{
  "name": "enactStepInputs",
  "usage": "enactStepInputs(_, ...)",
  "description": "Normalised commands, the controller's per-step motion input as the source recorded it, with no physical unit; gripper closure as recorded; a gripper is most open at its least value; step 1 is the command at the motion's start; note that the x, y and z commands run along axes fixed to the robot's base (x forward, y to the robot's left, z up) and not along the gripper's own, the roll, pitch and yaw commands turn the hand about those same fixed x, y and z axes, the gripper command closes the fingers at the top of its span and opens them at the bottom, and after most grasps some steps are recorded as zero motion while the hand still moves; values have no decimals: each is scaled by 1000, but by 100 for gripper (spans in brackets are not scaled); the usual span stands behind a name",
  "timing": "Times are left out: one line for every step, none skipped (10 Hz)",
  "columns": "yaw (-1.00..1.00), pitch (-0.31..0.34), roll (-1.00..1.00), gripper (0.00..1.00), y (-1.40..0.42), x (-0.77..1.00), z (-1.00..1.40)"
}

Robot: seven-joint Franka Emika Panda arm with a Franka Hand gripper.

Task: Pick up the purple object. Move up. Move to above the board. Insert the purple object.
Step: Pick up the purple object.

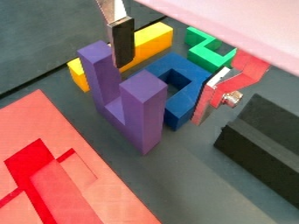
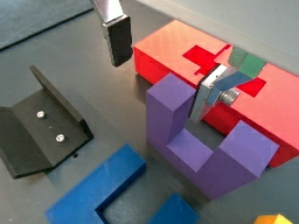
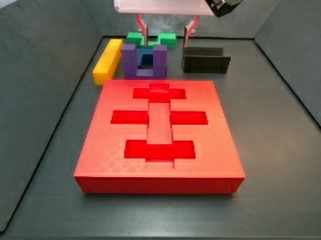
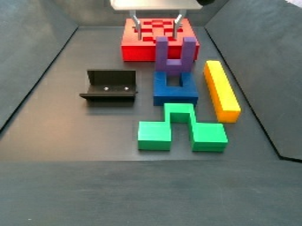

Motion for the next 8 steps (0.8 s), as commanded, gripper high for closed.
enactStepInputs(0,0,39,0,0,0,-289)
enactStepInputs(0,0,23,0,0,0,-309)
enactStepInputs(0,-13,0,0,-14,0,-263)
enactStepInputs(0,-4,4,0,-11,0,-271)
enactStepInputs(0,0,13,0,-20,0,-266)
enactStepInputs(0,0,21,0,-74,0,-260)
enactStepInputs(-3,-4,10,0,-117,0,-183)
enactStepInputs(0,0,-3,0,23,0,0)
